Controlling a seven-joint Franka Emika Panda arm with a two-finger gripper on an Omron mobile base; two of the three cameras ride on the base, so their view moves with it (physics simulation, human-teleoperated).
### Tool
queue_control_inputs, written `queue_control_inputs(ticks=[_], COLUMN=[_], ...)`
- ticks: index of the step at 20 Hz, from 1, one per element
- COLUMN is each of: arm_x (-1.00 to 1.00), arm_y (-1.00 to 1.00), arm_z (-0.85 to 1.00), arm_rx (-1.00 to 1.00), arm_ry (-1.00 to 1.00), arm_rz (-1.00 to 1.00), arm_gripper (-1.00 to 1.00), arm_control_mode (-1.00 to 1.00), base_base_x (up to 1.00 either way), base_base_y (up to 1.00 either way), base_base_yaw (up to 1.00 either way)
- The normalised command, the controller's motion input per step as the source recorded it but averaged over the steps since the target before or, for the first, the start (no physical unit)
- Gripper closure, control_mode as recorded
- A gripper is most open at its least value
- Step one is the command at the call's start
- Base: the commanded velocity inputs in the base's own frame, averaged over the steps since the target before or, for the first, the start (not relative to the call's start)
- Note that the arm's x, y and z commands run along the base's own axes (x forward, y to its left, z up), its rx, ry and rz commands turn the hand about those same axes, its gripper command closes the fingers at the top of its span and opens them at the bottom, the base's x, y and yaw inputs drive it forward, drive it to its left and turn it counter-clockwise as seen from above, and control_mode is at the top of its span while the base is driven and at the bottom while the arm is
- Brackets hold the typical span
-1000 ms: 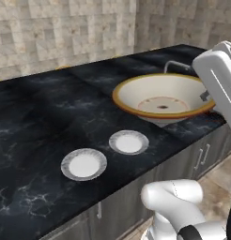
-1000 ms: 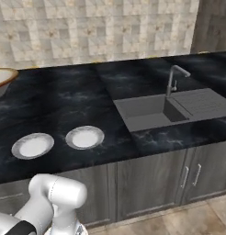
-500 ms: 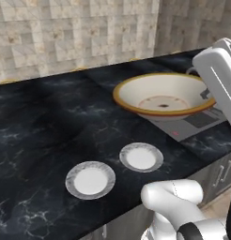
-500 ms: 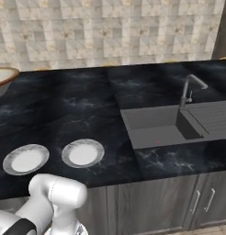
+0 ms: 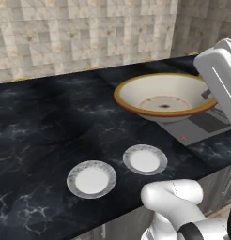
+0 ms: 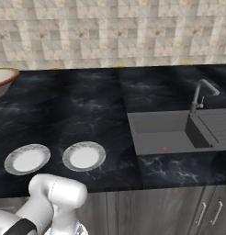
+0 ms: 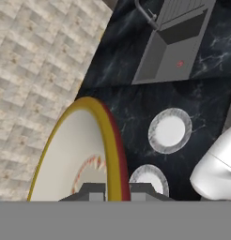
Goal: Move the bowls from the cabinet to the plates on the dining table.
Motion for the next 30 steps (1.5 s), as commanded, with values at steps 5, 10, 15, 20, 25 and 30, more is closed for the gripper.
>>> queue_control_inputs(ticks=[5,10,15,20,25,30], arm_x=[0.00,0.08,0.36,0.40,0.22,0.07], arm_y=[0.00,-0.06,-0.29,-0.36,-0.21,-0.33], arm_z=[0.00,-0.01,-0.05,-0.06,-0.09,-0.34], arm_rx=[0.00,0.01,0.02,0.03,-0.03,-0.12], arm_ry=[0.00,0.01,0.05,0.01,-0.13,-0.02], arm_rz=[0.00,0.01,0.24,0.26,0.24,0.20], arm_gripper=[1.00,1.00,1.00,1.00,1.00,1.00], arm_control_mode=[1.00,-1.00,-1.00,-1.00,-1.00,-1.00], base_base_x=[0.50,0.42,0.00,0.00,0.00,0.00], base_base_y=[-0.62,-0.40,0.00,0.00,0.00,0.00], base_base_yaw=[-0.11,-0.05,0.00,0.00,0.00,0.00])
